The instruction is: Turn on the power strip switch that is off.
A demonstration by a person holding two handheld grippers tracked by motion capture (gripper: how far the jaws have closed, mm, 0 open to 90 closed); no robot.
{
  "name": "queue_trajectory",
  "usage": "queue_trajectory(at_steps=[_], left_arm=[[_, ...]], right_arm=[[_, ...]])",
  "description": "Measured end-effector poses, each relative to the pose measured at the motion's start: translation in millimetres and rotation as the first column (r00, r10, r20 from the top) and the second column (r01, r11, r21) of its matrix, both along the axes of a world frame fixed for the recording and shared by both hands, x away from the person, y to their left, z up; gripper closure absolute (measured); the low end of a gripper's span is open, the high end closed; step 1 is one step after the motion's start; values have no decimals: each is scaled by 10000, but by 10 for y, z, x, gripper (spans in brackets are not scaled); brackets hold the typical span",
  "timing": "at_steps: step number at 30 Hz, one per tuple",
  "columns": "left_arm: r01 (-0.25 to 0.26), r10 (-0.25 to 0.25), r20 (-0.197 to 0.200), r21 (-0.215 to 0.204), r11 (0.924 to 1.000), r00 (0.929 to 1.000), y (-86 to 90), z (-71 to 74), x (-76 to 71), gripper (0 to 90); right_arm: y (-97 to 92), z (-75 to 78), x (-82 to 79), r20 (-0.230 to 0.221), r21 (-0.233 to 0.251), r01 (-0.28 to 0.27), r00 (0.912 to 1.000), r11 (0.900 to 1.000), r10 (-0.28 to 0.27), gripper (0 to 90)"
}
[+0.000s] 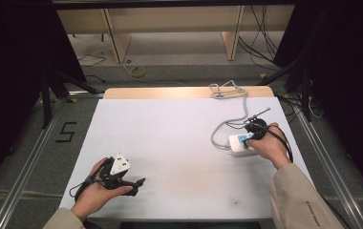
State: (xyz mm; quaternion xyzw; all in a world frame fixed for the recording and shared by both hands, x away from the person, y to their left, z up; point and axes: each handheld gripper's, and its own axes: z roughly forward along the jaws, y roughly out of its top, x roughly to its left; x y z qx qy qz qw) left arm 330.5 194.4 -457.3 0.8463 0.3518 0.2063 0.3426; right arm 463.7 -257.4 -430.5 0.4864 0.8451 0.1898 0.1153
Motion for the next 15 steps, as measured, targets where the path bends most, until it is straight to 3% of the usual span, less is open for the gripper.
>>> queue_trajectory(at_steps=[15], left_arm=[[-8,8,16,-10,10000,10000,-1,-1,-2,111]], right_arm=[[-10,-23,-2,-18,54,79,10000,10000,-79,900]])
